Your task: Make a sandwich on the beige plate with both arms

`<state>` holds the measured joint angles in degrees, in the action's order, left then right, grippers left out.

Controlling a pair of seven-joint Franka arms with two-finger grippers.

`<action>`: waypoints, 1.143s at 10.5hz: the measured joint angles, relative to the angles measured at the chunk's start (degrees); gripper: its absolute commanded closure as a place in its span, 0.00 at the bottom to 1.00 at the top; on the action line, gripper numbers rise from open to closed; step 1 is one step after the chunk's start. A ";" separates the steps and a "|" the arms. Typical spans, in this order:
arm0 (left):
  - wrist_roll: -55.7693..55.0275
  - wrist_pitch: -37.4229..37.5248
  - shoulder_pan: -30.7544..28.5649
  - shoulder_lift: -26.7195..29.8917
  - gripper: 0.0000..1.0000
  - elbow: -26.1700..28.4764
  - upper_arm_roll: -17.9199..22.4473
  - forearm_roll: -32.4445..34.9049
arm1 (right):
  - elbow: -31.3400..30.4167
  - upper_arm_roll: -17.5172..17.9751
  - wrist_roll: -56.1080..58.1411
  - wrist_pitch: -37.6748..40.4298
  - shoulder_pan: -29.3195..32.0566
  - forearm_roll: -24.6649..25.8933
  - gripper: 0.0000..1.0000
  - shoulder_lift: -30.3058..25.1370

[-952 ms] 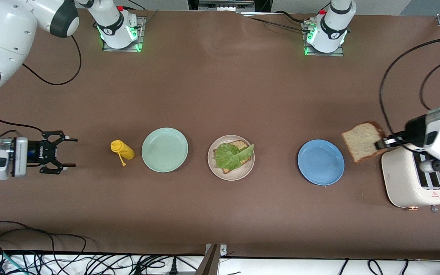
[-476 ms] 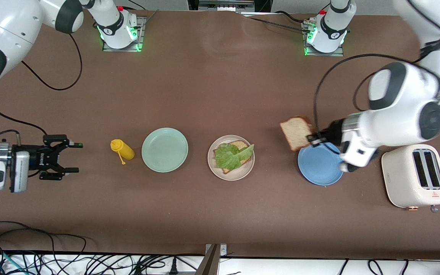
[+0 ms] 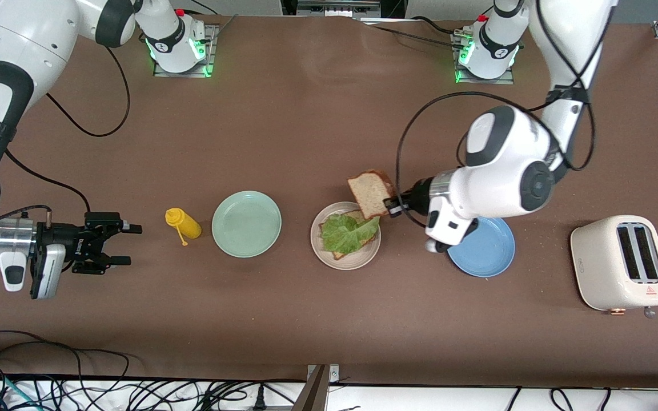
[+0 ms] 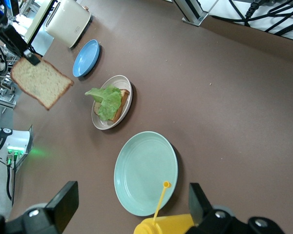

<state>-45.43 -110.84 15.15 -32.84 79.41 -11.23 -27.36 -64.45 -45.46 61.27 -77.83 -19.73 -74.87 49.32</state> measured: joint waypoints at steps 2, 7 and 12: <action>-0.45 -8.96 3.06 -3.18 1.00 0.01 0.01 -1.72 | 0.04 0.13 -3.14 -2.73 -1.46 1.94 0.00 -0.50; -0.41 -21.69 5.15 -6.60 1.00 0.25 0.19 -1.91 | -0.89 25.76 -26.91 -17.51 2.84 36.78 0.00 -11.48; 3.05 -22.71 5.24 -7.21 1.00 3.81 0.27 -1.91 | -19.06 45.94 -54.51 -18.45 11.73 67.43 0.00 -29.95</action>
<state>-42.38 -133.56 20.39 -40.05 83.22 -10.96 -29.26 -83.50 0.48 6.76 -96.28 -8.00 -7.44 19.37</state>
